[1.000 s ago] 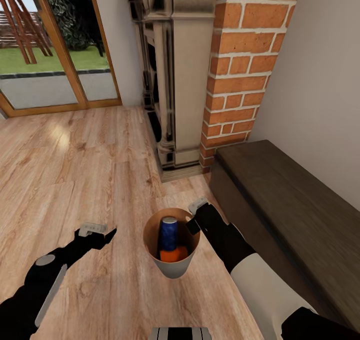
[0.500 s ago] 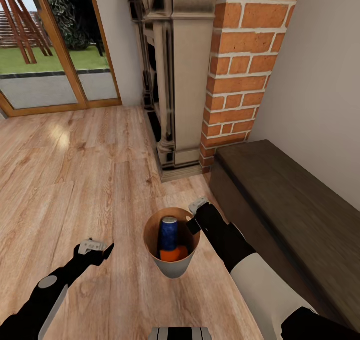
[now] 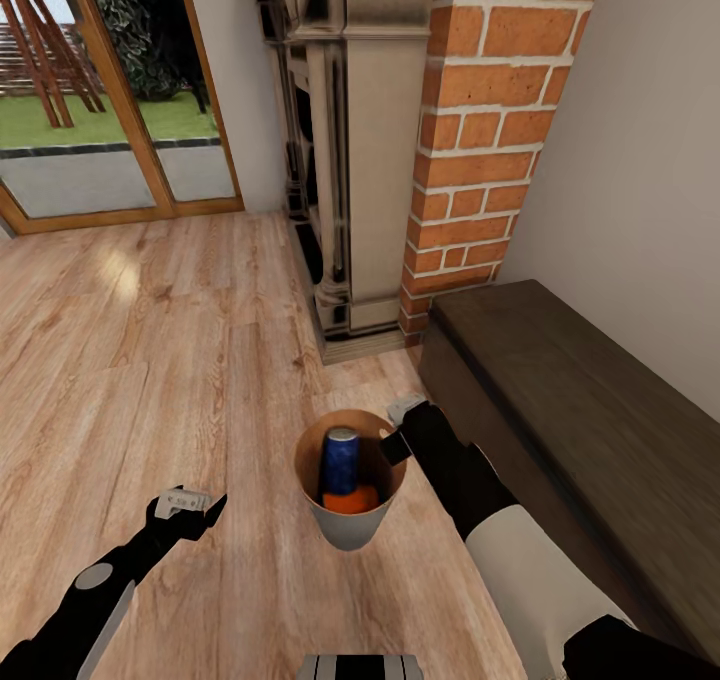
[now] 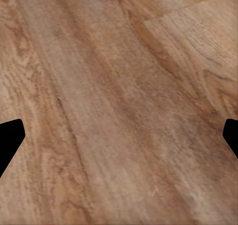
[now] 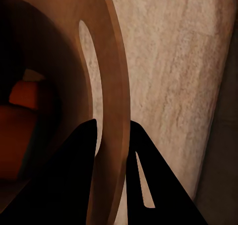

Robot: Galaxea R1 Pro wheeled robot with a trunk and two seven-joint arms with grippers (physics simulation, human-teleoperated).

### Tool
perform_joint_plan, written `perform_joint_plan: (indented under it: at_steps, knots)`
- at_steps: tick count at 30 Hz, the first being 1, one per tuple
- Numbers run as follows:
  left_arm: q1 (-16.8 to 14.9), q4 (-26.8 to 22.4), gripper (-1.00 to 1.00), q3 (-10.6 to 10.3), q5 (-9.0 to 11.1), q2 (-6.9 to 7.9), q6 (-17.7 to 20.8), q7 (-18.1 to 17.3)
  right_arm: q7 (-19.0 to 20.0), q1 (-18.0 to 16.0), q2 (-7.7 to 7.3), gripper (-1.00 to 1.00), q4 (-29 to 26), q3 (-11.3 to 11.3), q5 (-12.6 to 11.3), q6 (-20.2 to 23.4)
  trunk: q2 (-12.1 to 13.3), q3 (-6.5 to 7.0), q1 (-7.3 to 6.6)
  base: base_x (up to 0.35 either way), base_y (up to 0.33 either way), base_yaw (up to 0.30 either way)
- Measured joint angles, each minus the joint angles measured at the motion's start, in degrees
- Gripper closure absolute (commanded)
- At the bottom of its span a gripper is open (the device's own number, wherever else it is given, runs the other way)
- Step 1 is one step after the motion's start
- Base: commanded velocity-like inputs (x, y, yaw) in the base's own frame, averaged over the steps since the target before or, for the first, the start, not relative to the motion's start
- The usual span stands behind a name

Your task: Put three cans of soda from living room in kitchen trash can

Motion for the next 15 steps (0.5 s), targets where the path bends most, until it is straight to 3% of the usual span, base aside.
perform_joint_plan:
  at_steps: [10,15]
  knots:
    - [0.0,0.0,-1.00,0.0,0.1,-0.02,0.0,0.2,0.0,0.1,0.00,1.00,0.0,-0.6,-0.1,-0.1,0.0,0.00,0.00,0.000,0.000,0.000]
    - [0.0,0.1,-1.00,0.0,0.1,-0.02,0.0,0.2,0.1,0.4,0.00,1.00,0.1,-0.6,-0.2,-0.1,-0.1,-1.11,0.14,0.000,0.000,0.000]
